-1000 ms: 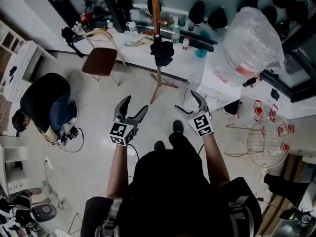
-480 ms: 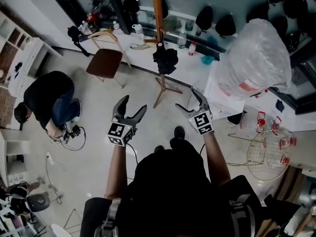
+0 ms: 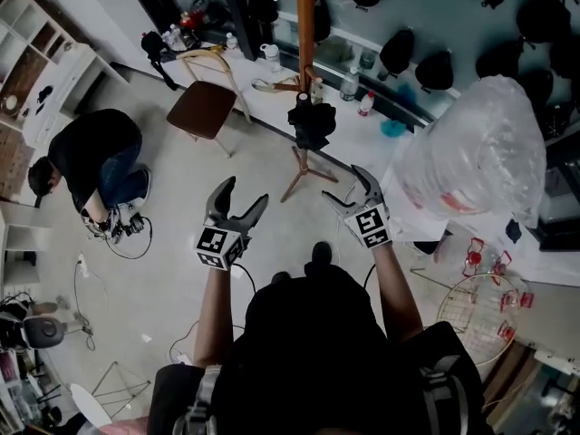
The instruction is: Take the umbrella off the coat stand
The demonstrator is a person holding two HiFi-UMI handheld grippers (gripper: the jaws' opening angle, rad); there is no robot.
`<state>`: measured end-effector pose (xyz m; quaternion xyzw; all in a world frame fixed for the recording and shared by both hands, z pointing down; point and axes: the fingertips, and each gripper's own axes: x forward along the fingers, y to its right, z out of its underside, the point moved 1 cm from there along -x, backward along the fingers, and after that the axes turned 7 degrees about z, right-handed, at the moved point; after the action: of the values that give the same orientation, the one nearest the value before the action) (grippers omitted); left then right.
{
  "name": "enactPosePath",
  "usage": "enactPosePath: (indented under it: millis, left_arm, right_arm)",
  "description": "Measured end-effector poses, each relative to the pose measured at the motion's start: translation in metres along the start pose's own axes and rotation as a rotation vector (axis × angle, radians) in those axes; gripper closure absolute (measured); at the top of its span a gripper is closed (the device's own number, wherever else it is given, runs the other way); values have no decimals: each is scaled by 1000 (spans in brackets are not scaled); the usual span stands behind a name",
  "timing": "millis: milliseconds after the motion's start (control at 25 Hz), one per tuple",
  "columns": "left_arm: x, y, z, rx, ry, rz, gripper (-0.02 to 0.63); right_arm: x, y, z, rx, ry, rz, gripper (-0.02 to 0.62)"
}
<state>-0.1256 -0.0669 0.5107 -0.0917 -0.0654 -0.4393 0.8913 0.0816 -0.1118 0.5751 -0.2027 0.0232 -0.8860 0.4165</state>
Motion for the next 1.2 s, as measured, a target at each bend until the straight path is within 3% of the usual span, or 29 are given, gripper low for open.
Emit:
enactPosePath:
  millis: [440,840,1200]
  left_arm:
    - [14,1,9,-63,10,-152,227]
    - [24,0,12,-77,4,-183,227]
    - [43,-38,10,-79,24,-178,227]
  right_arm:
    - [31,25,6,-8,29,-119,192]
    - [48,30,10,4,27,-147,193]
    - [83,35,2,-20,19,-144,196]
